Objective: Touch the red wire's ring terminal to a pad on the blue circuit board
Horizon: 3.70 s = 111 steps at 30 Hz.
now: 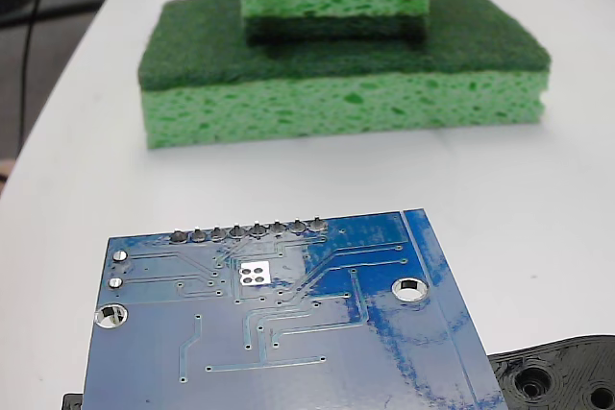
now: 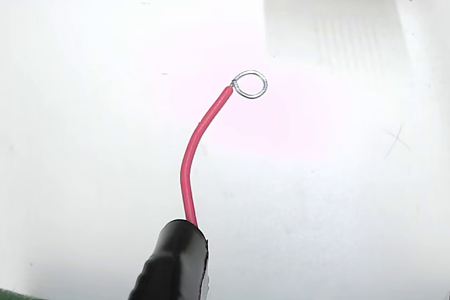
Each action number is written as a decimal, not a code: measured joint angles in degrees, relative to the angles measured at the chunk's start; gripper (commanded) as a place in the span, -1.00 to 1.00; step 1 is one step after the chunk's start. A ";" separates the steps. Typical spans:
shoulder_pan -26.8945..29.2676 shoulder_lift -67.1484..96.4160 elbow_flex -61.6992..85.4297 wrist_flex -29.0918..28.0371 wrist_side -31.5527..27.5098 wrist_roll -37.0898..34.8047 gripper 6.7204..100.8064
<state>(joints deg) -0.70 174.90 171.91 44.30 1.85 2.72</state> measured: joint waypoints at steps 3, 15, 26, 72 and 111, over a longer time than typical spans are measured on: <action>0.00 0.00 0.00 0.00 -0.09 0.26 0.99; 0.09 0.00 0.00 0.00 0.00 0.35 0.99; 2.55 0.00 0.00 -0.09 -0.79 0.70 0.99; 23.38 -70.75 -54.67 2.46 -22.85 -22.68 0.99; 25.93 -74.36 -55.28 0.62 -24.79 -24.26 0.99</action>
<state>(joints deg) 25.22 100.55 116.63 44.91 -22.94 -21.53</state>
